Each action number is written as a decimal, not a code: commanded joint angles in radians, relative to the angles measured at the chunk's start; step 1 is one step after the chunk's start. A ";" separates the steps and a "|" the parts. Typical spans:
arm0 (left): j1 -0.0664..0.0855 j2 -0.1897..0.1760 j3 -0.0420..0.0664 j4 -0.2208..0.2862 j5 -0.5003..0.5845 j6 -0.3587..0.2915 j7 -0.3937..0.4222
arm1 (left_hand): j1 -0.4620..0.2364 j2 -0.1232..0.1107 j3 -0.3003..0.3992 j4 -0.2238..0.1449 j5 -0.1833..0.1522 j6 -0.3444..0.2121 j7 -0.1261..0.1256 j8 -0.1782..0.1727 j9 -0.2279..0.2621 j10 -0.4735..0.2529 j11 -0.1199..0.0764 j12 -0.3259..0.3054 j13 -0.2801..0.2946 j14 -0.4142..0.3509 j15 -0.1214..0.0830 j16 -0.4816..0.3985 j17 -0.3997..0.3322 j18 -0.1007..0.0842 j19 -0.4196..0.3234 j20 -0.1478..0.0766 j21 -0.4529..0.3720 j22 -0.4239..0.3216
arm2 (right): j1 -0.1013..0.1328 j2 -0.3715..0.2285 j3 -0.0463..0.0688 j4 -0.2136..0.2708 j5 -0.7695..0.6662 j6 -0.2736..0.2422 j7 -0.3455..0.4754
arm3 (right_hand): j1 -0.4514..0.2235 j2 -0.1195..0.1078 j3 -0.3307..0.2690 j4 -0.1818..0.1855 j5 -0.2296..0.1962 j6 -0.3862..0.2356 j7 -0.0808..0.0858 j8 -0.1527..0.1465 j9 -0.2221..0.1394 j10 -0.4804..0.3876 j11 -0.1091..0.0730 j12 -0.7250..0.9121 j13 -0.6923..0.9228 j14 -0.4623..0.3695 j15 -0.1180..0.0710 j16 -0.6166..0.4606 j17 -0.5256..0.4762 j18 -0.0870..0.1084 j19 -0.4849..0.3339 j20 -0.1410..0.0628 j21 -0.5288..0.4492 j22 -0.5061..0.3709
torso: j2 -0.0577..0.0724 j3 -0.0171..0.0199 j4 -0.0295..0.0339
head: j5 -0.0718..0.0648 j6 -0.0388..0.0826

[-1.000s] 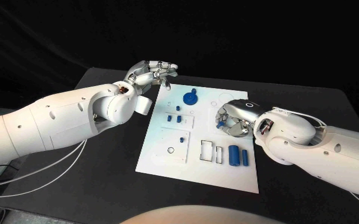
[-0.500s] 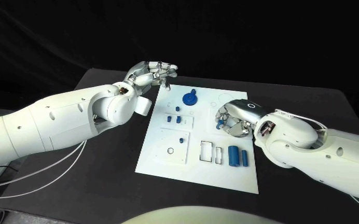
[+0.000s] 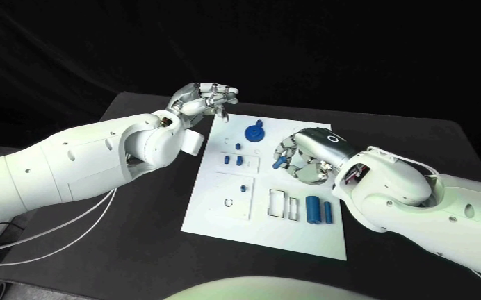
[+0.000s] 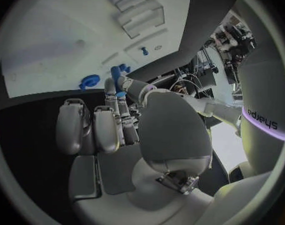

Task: Assemble the parts on the task board

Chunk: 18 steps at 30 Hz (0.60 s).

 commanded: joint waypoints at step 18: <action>0.001 0.019 0.000 -0.004 -0.001 0.022 0.005 | 0.008 0.003 0.000 -0.006 0.000 -0.001 0.005 -0.003 0.003 -0.002 0.000 -0.004 0.002 -0.006 0.005 0.006 0.001 0.014 0.001 0.006 -0.004 -0.001 | -0.107 0.222 -0.011 -0.090 0.062 -0.022 0.110 | -0.008 -0.001 0.003 -0.002 0.013 -0.001 0.005 0.024 0.031 -0.003 -0.004 0.000 0.002 0.018 -0.008 0.002 -0.007 -0.012 0.002 0.000 -0.006 0.046 | 0.002 -0.0006 0.0018 | 0.020 -0.003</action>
